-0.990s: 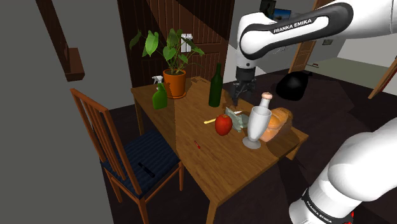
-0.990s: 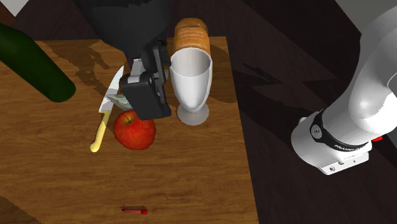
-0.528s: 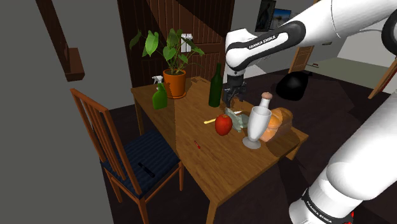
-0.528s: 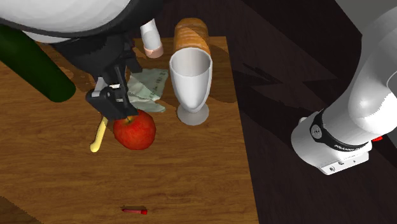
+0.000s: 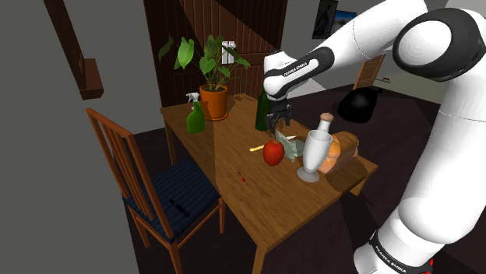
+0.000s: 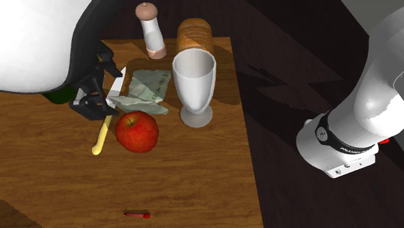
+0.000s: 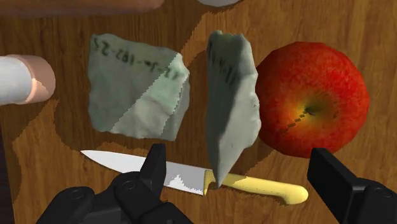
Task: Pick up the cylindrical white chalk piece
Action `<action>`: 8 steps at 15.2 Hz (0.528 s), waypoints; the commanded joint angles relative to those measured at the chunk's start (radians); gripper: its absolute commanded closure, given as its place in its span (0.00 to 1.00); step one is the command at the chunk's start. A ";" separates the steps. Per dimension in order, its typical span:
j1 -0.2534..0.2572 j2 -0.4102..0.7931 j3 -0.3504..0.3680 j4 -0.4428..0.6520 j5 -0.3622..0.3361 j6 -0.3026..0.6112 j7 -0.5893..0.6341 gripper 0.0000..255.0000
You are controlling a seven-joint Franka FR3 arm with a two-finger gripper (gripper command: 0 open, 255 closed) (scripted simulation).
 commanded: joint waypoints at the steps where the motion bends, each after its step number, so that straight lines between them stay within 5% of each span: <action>1: -0.003 0.085 -0.009 0.081 -0.020 -0.001 0.005 0.00; 8: -0.005 0.145 -0.013 0.072 -0.032 0.066 0.022 0.00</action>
